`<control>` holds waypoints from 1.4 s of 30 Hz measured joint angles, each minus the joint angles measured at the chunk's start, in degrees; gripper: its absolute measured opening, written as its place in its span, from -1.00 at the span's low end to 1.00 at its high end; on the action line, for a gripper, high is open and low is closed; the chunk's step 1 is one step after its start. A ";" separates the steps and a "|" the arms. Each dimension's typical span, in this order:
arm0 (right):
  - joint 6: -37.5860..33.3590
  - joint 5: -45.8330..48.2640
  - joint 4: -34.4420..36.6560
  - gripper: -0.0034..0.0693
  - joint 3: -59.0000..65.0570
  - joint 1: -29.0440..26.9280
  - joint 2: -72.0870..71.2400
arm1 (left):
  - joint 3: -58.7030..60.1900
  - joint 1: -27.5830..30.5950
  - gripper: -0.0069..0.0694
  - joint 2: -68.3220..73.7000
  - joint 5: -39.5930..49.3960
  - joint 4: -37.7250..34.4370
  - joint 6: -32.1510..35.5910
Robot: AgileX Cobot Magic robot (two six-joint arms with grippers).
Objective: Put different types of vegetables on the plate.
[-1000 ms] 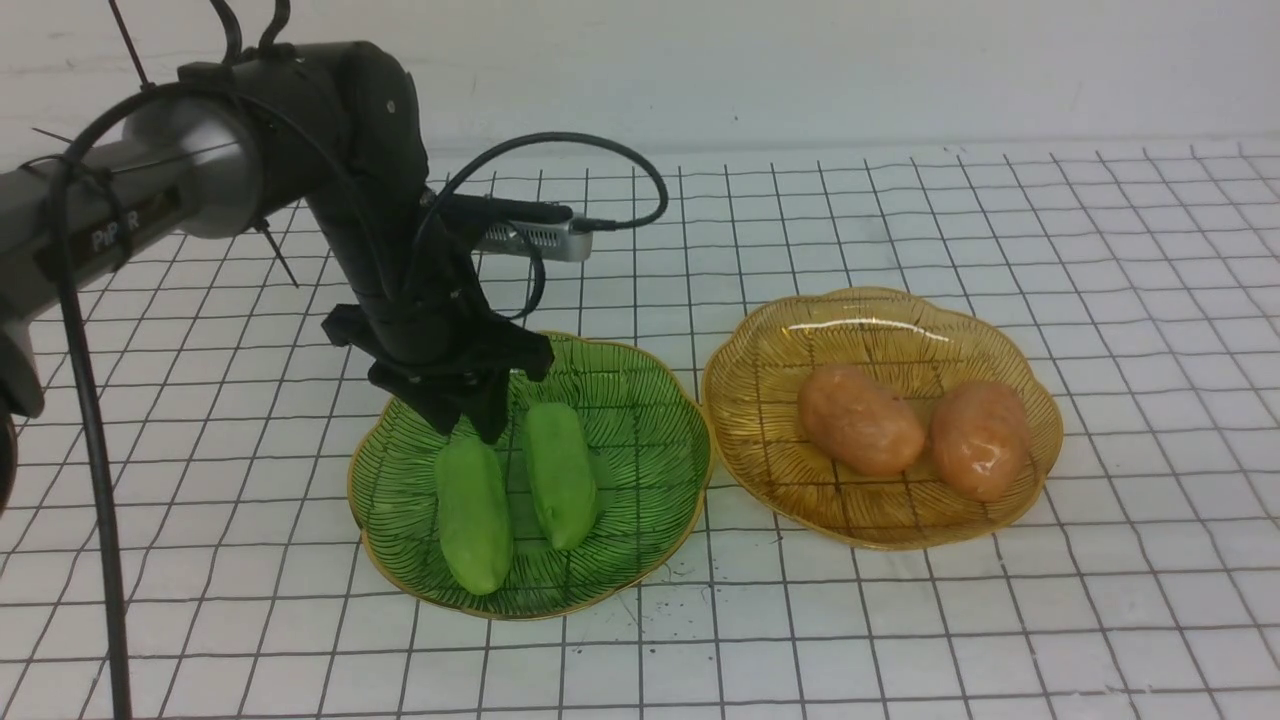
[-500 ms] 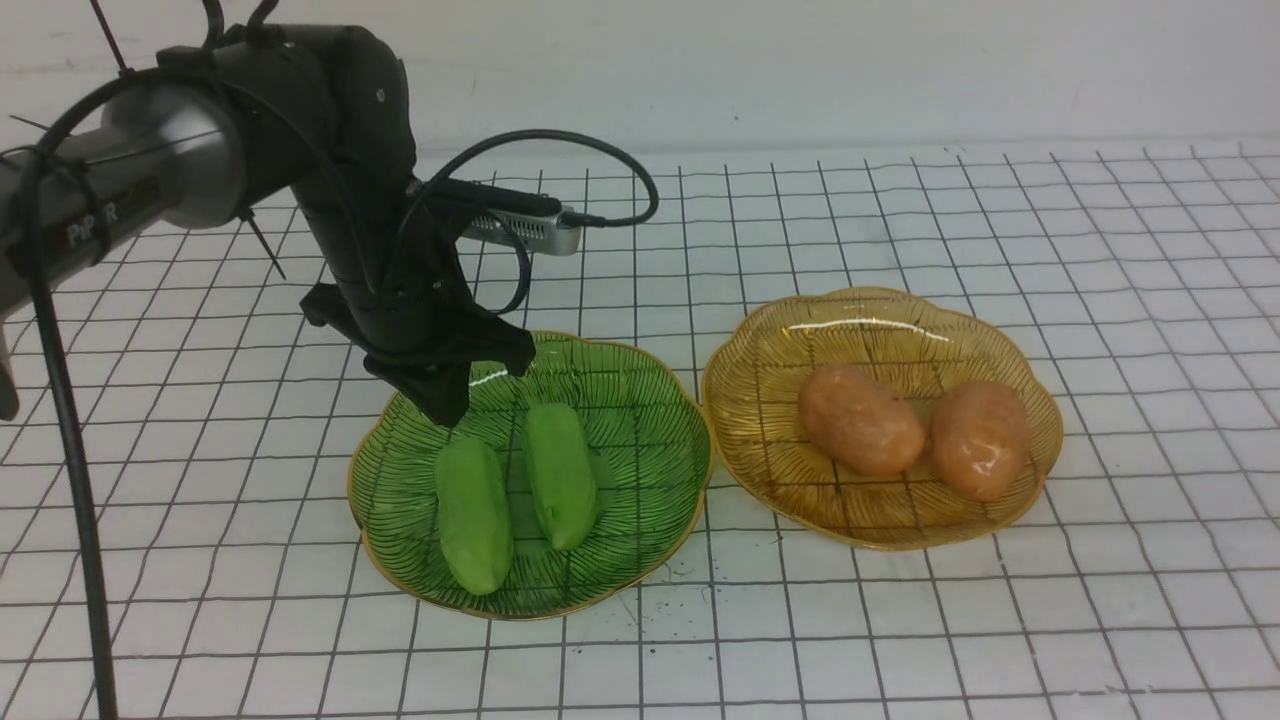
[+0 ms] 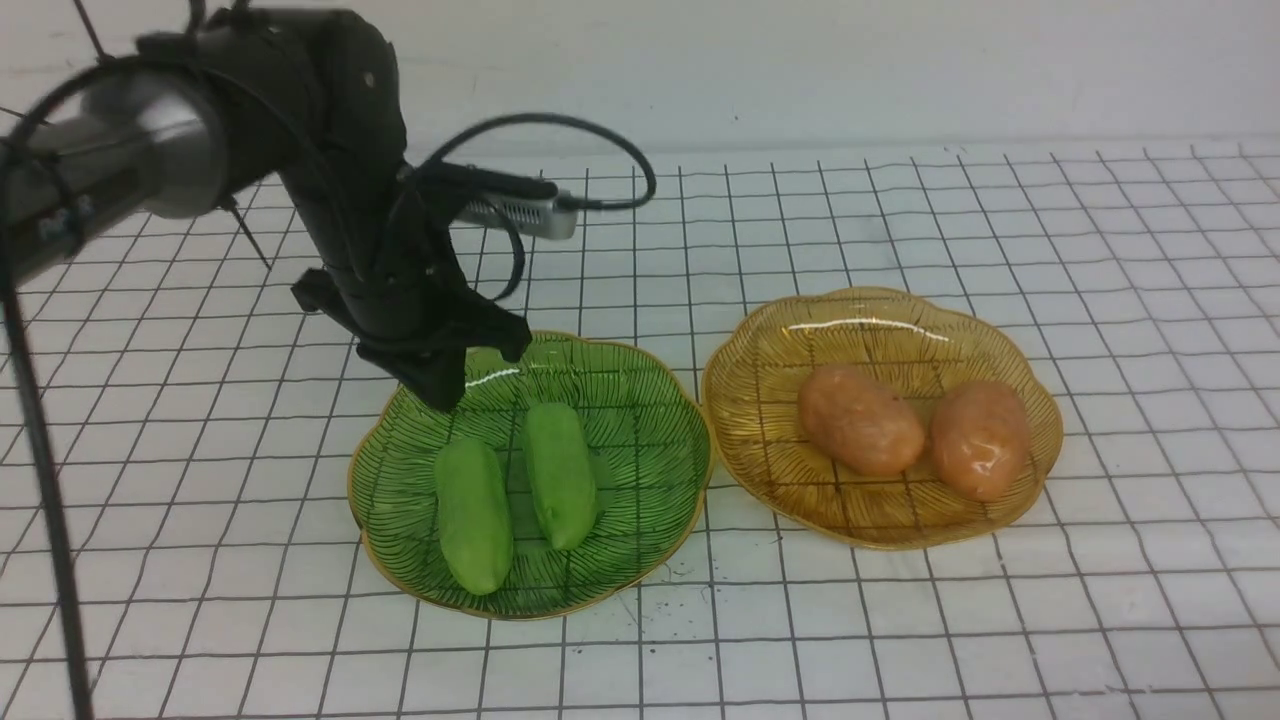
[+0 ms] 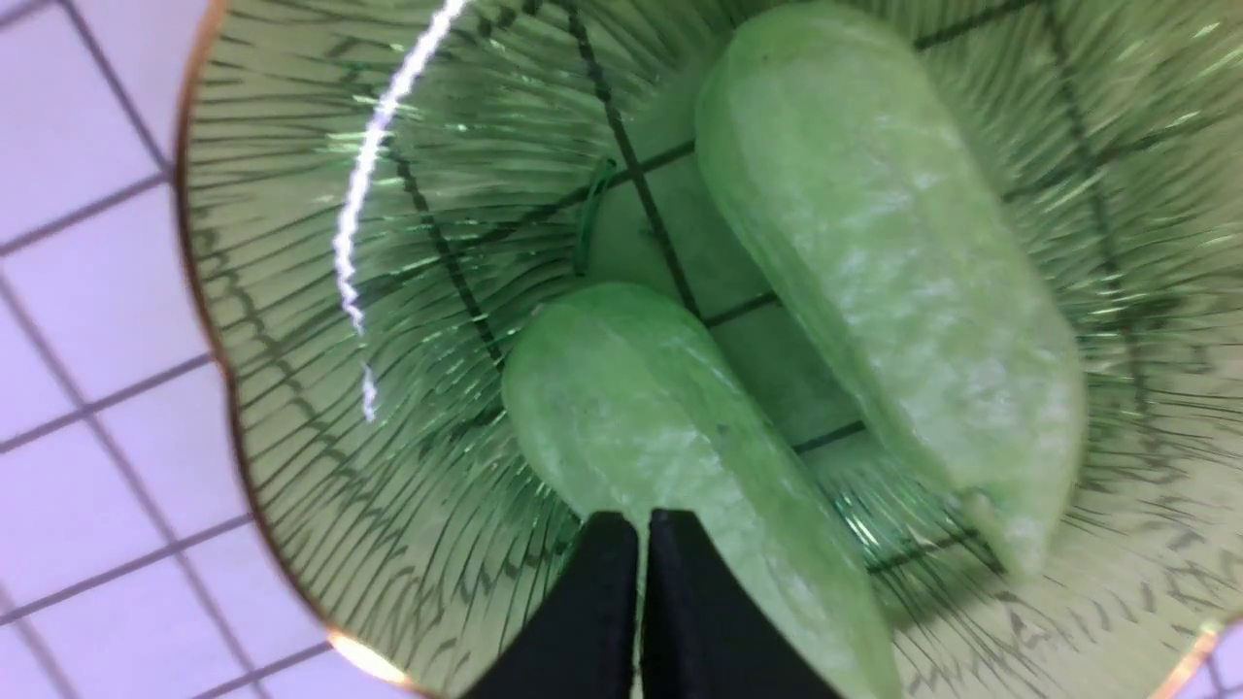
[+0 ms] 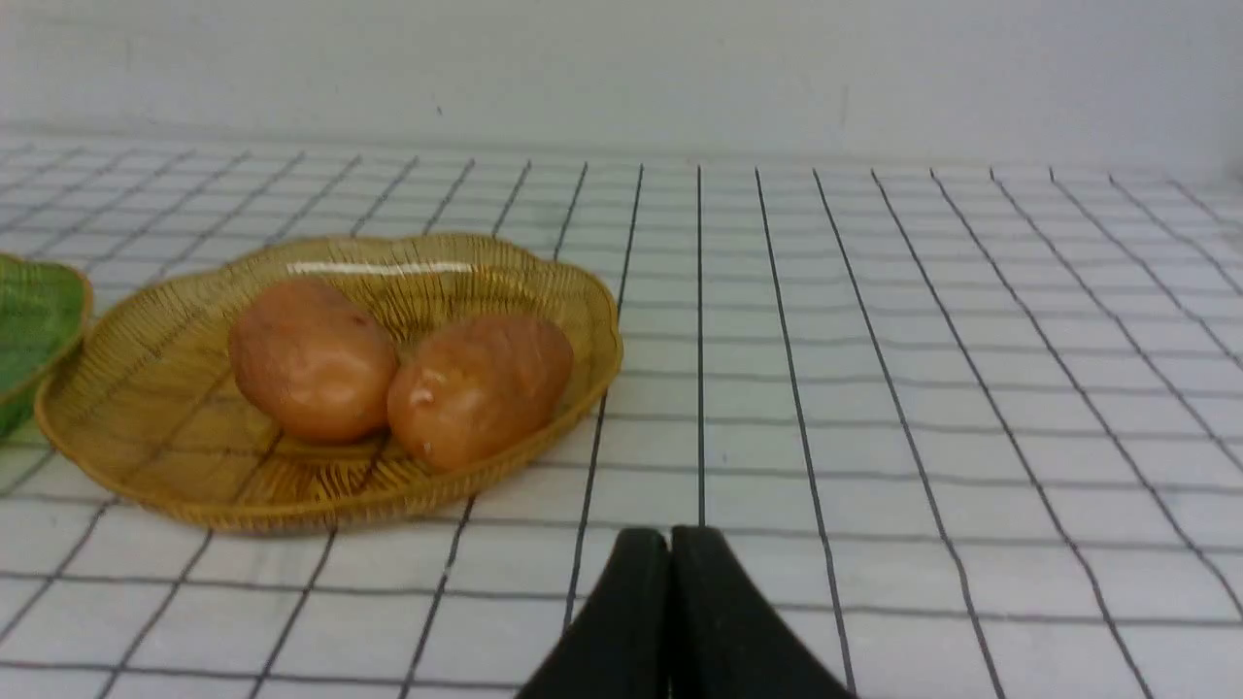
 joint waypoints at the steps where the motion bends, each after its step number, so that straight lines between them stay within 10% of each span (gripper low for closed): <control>1: 0.00 0.62 0.00 -0.95 0.76 -0.42 0.00 | 0.00 0.00 -0.84 -1.94 0.05 0.00 0.00; 20: 0.17 0.53 -0.80 -0.95 0.81 1.57 0.00 | 4.64 0.00 -0.84 -33.82 1.64 1.04 0.00; 31: 0.17 0.53 -0.80 -0.95 0.81 1.68 0.00 | 27.87 0.00 -0.84 -58.07 1.45 4.29 -3.84; 42: 0.22 0.53 -0.84 -0.95 0.81 1.68 0.00 | 66.34 0.00 -0.84 -94.40 -37.01 -1.40 -7.16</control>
